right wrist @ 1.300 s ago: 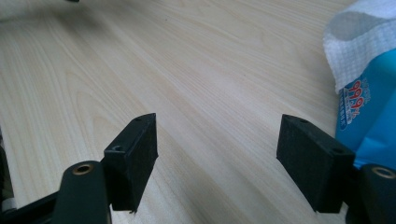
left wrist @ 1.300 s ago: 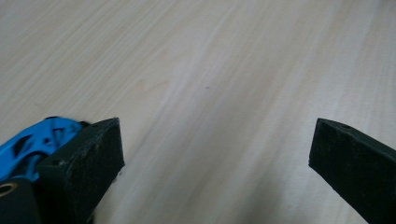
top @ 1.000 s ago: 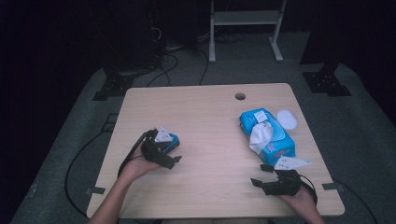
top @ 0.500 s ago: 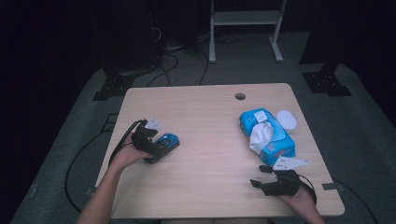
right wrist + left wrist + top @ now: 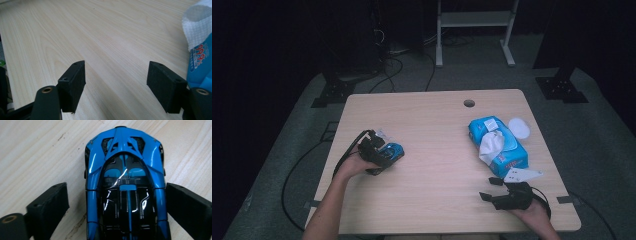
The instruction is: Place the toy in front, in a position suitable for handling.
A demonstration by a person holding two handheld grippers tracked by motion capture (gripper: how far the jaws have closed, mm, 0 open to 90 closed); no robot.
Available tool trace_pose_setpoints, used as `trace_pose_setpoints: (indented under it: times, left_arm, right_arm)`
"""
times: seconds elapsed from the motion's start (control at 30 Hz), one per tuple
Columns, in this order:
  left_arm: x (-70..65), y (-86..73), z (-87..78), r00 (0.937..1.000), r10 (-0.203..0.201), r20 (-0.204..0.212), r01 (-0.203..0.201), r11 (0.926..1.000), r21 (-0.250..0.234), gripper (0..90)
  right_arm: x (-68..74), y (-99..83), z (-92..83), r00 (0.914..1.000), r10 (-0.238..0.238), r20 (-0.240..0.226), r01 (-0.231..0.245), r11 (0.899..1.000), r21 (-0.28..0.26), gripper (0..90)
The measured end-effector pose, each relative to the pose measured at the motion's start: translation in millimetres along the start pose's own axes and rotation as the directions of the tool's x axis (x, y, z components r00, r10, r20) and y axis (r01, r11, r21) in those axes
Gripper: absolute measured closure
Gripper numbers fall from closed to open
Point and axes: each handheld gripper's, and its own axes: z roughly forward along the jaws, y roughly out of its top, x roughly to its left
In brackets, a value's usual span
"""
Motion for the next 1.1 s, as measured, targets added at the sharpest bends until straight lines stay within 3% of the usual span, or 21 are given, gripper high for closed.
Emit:
trace_pose_setpoints:
  times: [0.1,0.23,0.33,0.37,0.53,0.6,0.83,1.1]
  left_arm:
    - [2.4,-1.4,2.8,0.9993,-0.019,0.032,0.019,0.9997,0.013,11.3]
    - [1.4,-0.6,2.4,0.9994,-0.016,0.030,0.016,0.9998,0.011,13.8]
    - [-2.6,1.2,-0.4,0.9991,0.012,0.040,-0.012,0.9999,0.010,24.4]
    - [-2.4,1.9,-0.3,0.9991,-0.001,0.043,0.000,0.9999,0.016,25.2]
    - [-3.5,4.8,-1.1,0.9995,0.005,0.033,-0.007,0.9992,0.039,25.5]
    - [-2.6,5.4,-3.8,0.9993,-0.008,0.038,0.007,0.9997,0.023,26.1]
    - [-3.9,5.6,-5.3,0.9997,0.012,0.021,-0.013,0.9992,0.039,26.8]
    - [-3.9,6.0,-12.8,0.9998,0.021,0.006,-0.021,0.9996,0.017,26.9]
  right_arm:
    - [0.6,-0.2,-0.7,1.0000,-0.001,0.001,0.001,1.000,-0.002,30.2]
    - [0.3,-0.1,-1.0,1.0000,0.002,0.002,-0.002,1.000,-0.004,30.3]
    - [0.3,0.0,-0.2,1.0000,0.001,0.005,-0.001,1.000,-0.002,30.4]
    - [0.2,-0.1,0.2,1.0000,0.002,0.005,-0.002,1.000,-0.001,30.4]
    - [0.5,-0.2,-1.1,1.0000,0.000,0.006,0.000,1.000,-0.009,30.6]
    - [-0.2,-0.1,-1.8,1.0000,0.002,0.007,-0.002,1.000,-0.013,30.6]
    - [-0.8,0.2,-4.0,0.9999,0.006,0.010,-0.006,1.000,-0.023,30.9]
    - [-1.5,0.5,-4.9,0.9999,0.005,0.014,-0.005,1.000,-0.028,31.0]
